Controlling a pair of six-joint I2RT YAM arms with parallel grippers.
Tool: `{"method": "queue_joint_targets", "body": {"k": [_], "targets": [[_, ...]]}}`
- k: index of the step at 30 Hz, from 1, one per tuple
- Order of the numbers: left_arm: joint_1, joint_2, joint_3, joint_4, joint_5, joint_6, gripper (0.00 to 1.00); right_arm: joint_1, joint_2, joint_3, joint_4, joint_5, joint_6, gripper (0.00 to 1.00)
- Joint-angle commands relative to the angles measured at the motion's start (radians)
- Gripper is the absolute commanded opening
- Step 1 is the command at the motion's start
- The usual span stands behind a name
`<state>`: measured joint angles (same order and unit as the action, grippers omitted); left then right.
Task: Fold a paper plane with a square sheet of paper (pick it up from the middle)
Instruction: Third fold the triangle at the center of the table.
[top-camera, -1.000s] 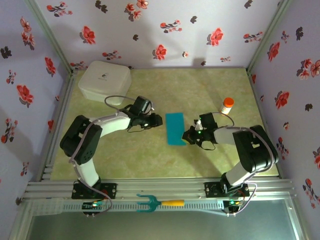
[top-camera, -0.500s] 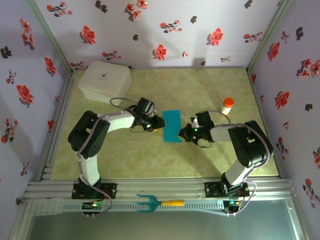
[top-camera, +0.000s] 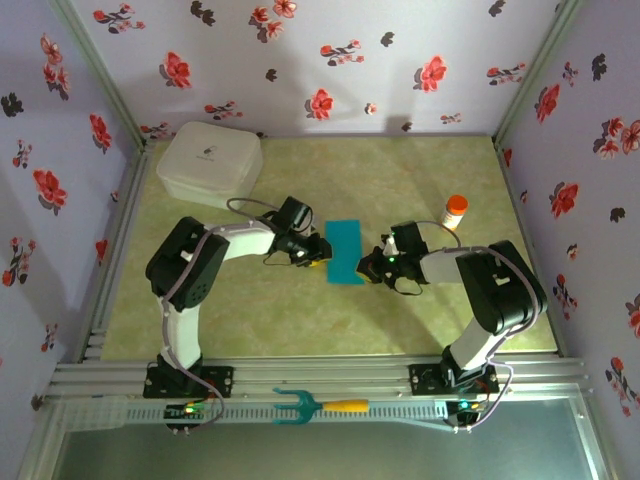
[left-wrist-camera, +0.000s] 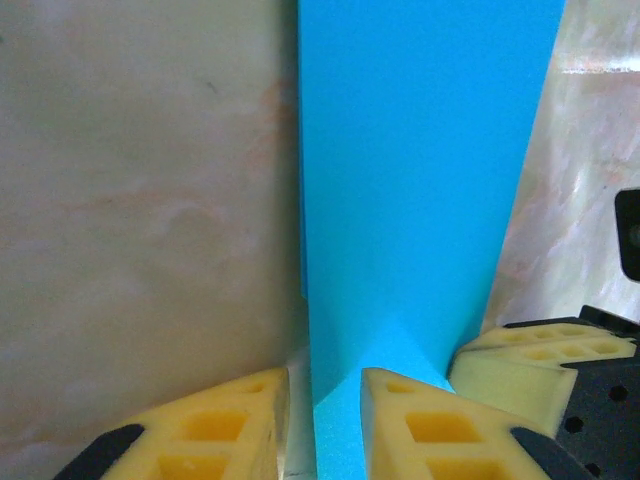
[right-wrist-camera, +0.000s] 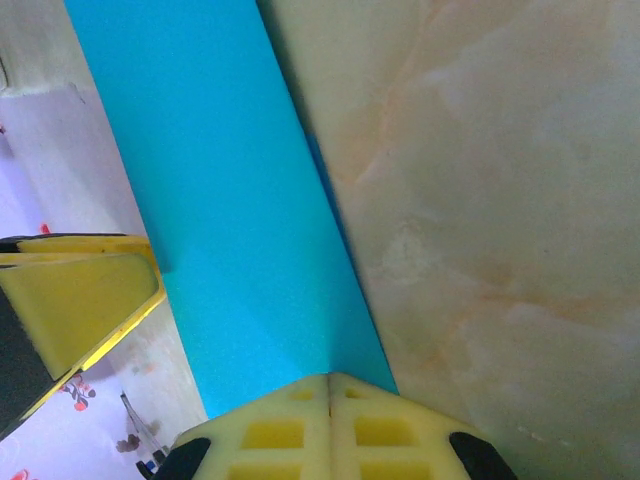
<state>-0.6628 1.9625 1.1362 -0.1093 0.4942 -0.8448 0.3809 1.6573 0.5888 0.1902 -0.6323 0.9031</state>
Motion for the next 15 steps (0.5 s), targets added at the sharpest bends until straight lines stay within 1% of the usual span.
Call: {"method": "queue_joint_targets", "body": {"k": [1,9,15], "targets": [[-0.008,0.022,0.022,-0.011,0.025,-0.02,0.25,0.007,0.038,0.005,-0.042,0.063,0.016,0.03],[-0.008,0.021,0.015,0.016,0.035,-0.031,0.22,0.007,0.034,0.003,-0.046,0.068,0.014,0.03],[-0.007,-0.003,-0.011,0.07,0.028,-0.051,0.13,0.008,0.03,0.004,-0.051,0.068,0.008,0.04]]}}
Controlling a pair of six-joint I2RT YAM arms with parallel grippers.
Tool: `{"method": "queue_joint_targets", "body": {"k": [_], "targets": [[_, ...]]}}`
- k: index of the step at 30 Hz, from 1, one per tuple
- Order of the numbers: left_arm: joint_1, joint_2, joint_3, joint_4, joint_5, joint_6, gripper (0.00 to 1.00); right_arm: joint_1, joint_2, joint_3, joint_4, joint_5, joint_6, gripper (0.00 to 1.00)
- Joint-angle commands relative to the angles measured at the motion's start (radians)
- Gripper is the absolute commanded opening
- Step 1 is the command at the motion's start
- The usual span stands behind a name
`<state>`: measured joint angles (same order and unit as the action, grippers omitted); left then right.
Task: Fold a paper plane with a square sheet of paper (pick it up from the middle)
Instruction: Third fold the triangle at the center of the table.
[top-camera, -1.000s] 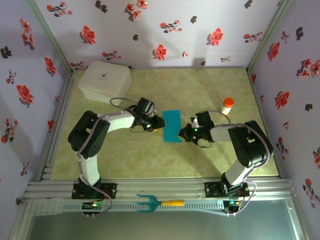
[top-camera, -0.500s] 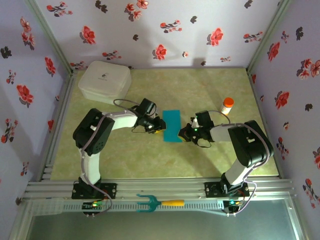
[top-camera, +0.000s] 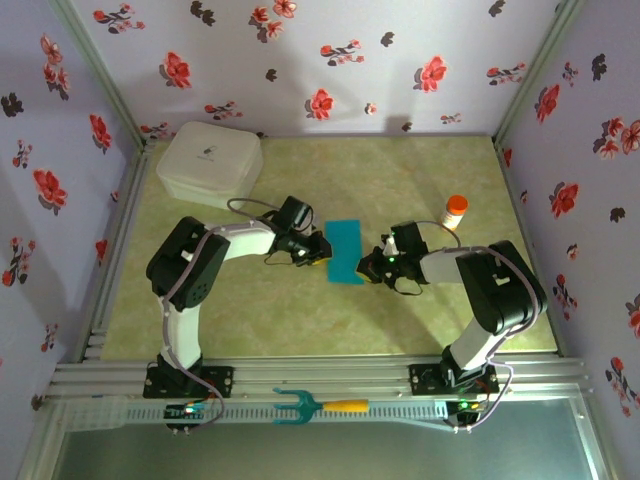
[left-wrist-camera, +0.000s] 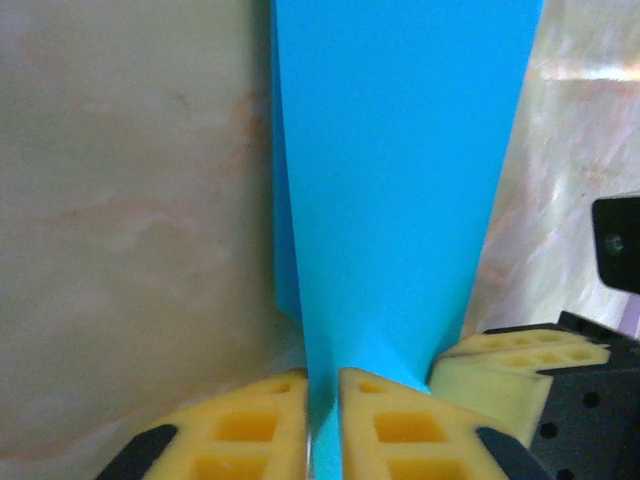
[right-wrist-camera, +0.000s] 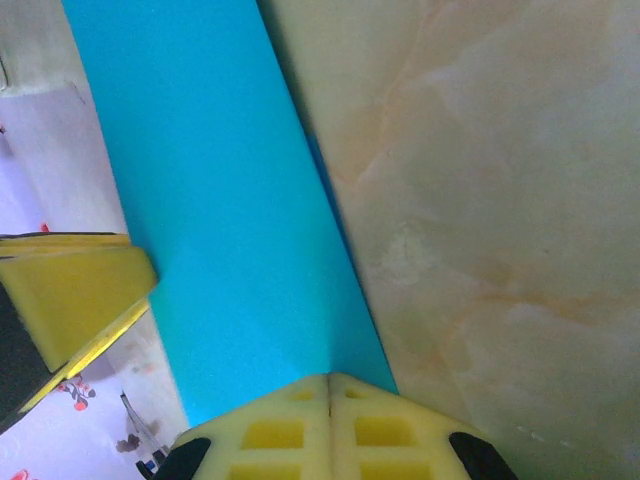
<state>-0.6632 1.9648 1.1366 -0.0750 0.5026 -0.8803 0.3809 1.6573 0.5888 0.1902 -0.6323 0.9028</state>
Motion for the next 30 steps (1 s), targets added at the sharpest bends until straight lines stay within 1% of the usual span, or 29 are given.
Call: {"method": "queue_joint_targets", "body": {"k": [1,2,4,6,8,10,11,13,15,17,19,24,27,30], "targets": [[-0.006,-0.01,-0.016,0.042,0.016,-0.016,0.11,0.007,0.027,0.003,-0.051,0.069,0.007,0.04],[-0.006,-0.015,-0.021,0.048,0.013,-0.019,0.1,0.008,0.027,0.004,-0.05,0.067,0.007,0.05],[-0.003,-0.026,-0.03,0.055,0.008,-0.02,0.03,0.008,0.023,0.008,-0.048,0.064,0.001,0.06],[-0.001,-0.037,-0.034,0.055,0.002,-0.019,0.01,0.009,0.014,0.01,-0.045,0.059,-0.005,0.09],[0.003,-0.048,-0.042,0.053,-0.004,-0.017,0.0,0.009,0.0,0.015,-0.044,0.054,-0.014,0.14],[0.008,-0.059,-0.048,0.048,-0.006,-0.018,0.0,0.009,-0.025,0.019,-0.046,0.054,-0.028,0.21],[0.011,-0.067,-0.051,0.037,-0.005,-0.016,0.0,0.012,-0.044,0.024,-0.056,0.054,-0.042,0.27],[0.018,-0.087,-0.063,0.027,-0.004,-0.014,0.0,0.02,-0.088,0.04,-0.101,0.069,-0.093,0.35],[0.026,-0.108,-0.083,0.029,-0.003,-0.023,0.0,0.046,-0.141,0.064,-0.173,0.129,-0.172,0.42],[0.031,-0.126,-0.097,0.027,0.006,-0.028,0.0,0.091,-0.194,0.077,-0.217,0.217,-0.269,0.44],[0.036,-0.15,-0.112,0.02,0.007,-0.031,0.0,0.155,-0.25,0.082,-0.254,0.352,-0.374,0.46],[0.045,-0.175,-0.142,0.026,0.012,-0.046,0.0,0.322,-0.344,0.015,-0.172,0.572,-0.667,0.5],[0.047,-0.173,-0.138,0.024,0.013,-0.046,0.0,0.388,-0.349,-0.01,-0.126,0.602,-0.804,0.52],[0.048,-0.173,-0.134,0.023,0.013,-0.043,0.0,0.477,-0.336,-0.018,-0.088,0.645,-0.915,0.56]]}}
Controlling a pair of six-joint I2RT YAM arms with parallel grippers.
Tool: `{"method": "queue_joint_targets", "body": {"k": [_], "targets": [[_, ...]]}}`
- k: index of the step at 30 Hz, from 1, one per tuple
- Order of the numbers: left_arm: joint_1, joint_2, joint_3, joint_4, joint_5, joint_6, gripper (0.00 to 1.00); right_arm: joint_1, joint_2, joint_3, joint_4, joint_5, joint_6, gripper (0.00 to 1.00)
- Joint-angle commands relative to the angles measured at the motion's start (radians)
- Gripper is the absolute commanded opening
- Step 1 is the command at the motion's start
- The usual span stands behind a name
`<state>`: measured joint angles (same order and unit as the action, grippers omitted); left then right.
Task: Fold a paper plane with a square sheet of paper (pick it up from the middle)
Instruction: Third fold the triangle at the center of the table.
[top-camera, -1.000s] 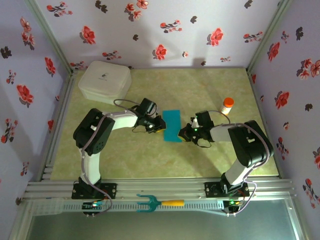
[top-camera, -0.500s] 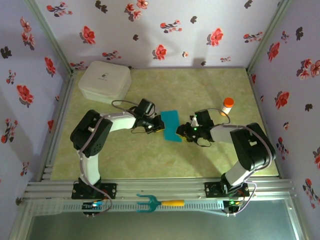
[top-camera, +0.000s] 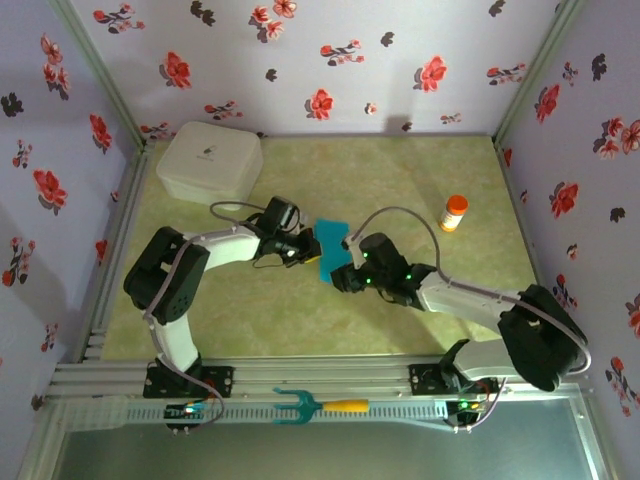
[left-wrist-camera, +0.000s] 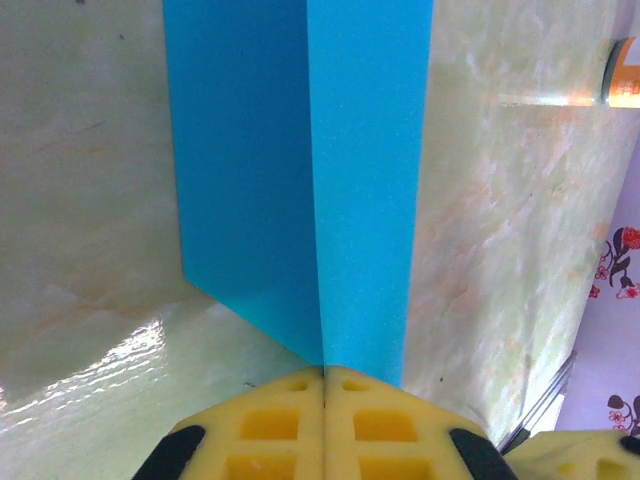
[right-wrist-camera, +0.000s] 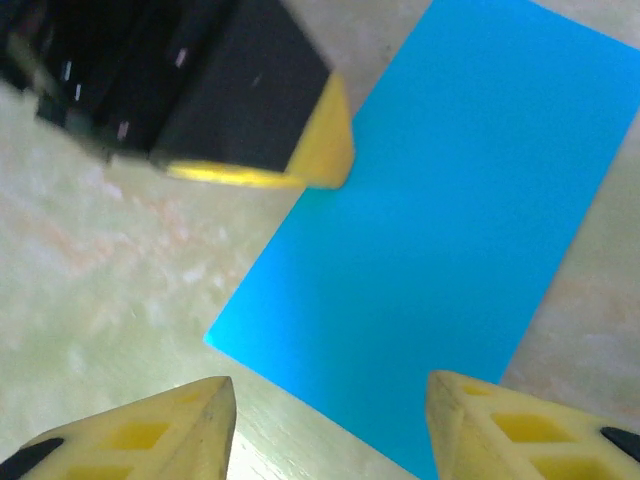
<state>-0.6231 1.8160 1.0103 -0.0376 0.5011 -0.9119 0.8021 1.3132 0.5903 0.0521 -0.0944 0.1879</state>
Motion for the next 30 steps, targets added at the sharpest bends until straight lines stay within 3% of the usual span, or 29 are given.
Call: {"method": "queue_joint_targets", "body": {"k": [1,9,21,26,30], "targets": [[0.008,-0.023,-0.007,-0.013,0.015,-0.014,0.0,0.085,0.019,-0.018,0.063,0.133,-0.232,0.57],[0.008,-0.019,-0.009,-0.005,0.016,-0.018,0.0,0.202,0.115,0.009,0.14,0.35,-0.346,0.58],[0.008,-0.016,-0.015,0.012,0.02,-0.026,0.0,0.251,0.242,0.041,0.233,0.485,-0.406,0.59],[0.008,-0.017,-0.013,0.011,0.02,-0.024,0.0,0.258,0.246,0.044,0.219,0.49,-0.407,0.54],[0.008,-0.015,-0.013,0.01,0.02,-0.024,0.0,0.257,0.212,0.021,0.205,0.493,-0.4,0.45]]}}
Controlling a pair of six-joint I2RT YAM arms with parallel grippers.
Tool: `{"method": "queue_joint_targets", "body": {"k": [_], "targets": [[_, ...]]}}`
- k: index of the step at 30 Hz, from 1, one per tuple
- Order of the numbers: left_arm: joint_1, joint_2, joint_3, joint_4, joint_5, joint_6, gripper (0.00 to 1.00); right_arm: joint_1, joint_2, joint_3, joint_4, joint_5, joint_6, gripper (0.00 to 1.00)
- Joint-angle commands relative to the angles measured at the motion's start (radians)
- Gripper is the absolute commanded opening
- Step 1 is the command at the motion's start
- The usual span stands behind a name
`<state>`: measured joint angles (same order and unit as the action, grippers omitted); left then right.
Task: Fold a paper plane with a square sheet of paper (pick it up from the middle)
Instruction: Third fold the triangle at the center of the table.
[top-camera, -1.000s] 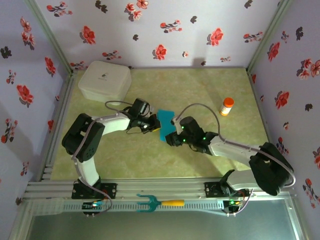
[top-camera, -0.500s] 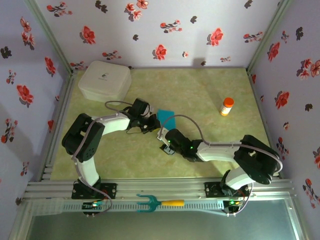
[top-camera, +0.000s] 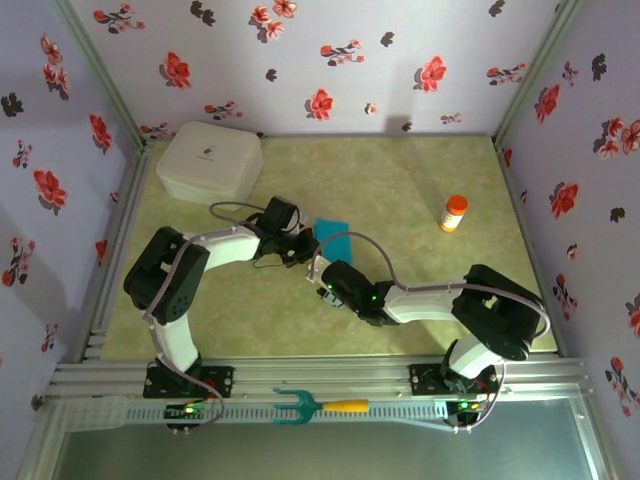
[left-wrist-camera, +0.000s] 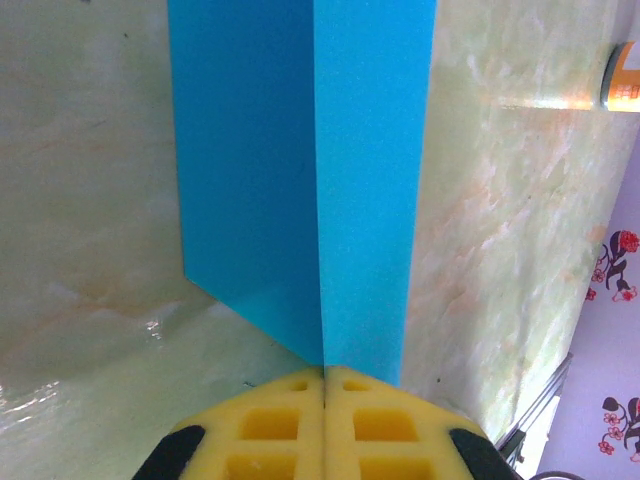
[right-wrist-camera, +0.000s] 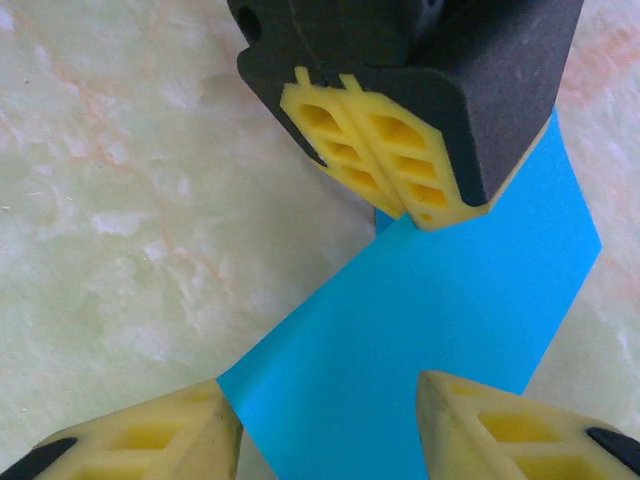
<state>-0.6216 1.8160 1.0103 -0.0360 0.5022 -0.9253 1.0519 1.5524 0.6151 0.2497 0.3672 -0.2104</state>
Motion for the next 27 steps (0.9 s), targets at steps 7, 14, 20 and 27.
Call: {"method": "queue_joint_targets", "body": {"k": [7,14,20,27], "targets": [[0.006,-0.017,-0.012,0.007,0.019,-0.011,0.0,0.007,-0.042,-0.009,-0.038,0.039,0.009,0.28],[0.006,-0.02,-0.015,0.008,0.019,-0.012,0.0,0.008,-0.039,-0.003,-0.039,0.035,0.031,0.19],[0.006,-0.018,-0.016,0.01,0.018,-0.011,0.0,0.007,-0.04,0.008,-0.058,0.021,0.052,0.2],[0.006,-0.019,-0.016,0.011,0.018,-0.012,0.0,0.007,-0.042,0.011,-0.042,0.017,0.069,0.26]]}}
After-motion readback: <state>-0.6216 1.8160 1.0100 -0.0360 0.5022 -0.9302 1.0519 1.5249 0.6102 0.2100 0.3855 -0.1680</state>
